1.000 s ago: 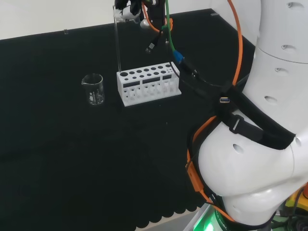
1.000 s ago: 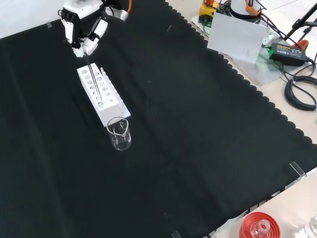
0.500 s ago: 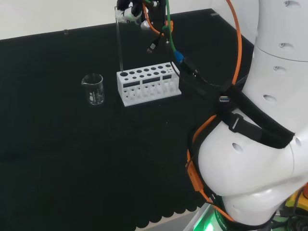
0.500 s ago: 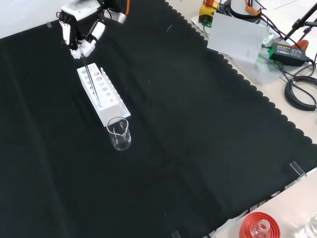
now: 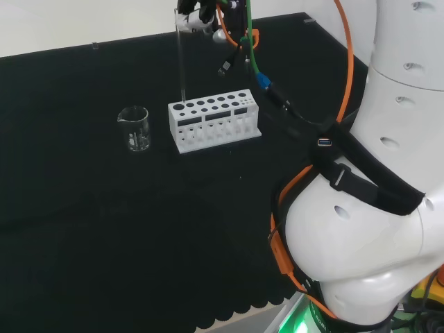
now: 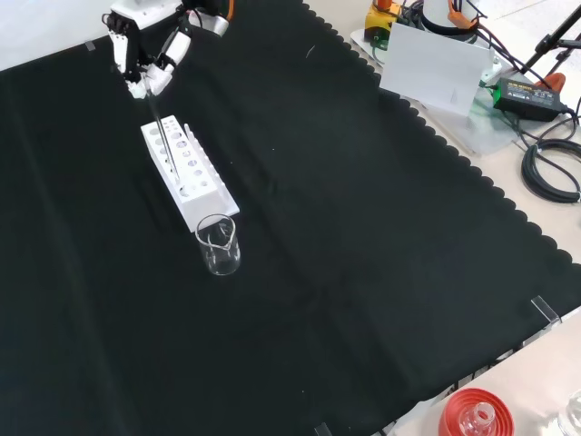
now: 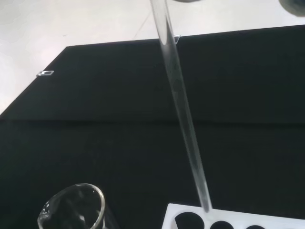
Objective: Put the glass rod back on the white test tube rack.
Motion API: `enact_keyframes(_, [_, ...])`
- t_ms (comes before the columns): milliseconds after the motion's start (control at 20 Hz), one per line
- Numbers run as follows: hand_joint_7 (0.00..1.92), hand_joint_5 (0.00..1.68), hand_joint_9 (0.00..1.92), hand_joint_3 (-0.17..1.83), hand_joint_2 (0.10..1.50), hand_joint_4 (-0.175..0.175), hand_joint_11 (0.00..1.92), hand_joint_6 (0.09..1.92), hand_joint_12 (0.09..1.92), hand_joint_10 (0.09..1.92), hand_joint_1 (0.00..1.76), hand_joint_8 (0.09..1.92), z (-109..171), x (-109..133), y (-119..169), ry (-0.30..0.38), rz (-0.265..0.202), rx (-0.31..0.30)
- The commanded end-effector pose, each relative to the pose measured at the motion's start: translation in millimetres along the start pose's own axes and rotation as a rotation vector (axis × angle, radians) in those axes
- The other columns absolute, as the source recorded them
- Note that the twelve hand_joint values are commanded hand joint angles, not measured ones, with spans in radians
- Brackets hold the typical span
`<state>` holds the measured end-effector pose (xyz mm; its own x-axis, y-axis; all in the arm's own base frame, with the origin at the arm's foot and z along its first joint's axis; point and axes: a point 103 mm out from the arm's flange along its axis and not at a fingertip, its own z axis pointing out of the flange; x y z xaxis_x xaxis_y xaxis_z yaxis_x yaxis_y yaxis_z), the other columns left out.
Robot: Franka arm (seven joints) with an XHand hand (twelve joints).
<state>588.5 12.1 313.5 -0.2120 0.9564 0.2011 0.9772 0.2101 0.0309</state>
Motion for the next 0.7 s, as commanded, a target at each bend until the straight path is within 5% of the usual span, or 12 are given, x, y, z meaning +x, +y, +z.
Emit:
enact_keyframes(50, [1.3,1.25,1.81,-0.17,1.07,-0.175,1.67,0.55,0.63,0.32,1.31,0.57,-2.1,-3.2,-9.6,-0.014,0.019,0.006])
enact_keyframes(200, [1.3,1.25,1.81,-0.17,1.07,-0.175,1.67,0.55,0.63,0.32,1.31,0.57,7.8,10.9,3.1,-0.052,0.018,0.029])
enact_keyframes(700, [1.3,1.25,1.81,-0.17,1.07,-0.175,1.67,0.55,0.63,0.31,1.31,0.57,-1.8,6.6,-5.6,-0.013,0.005,0.02])
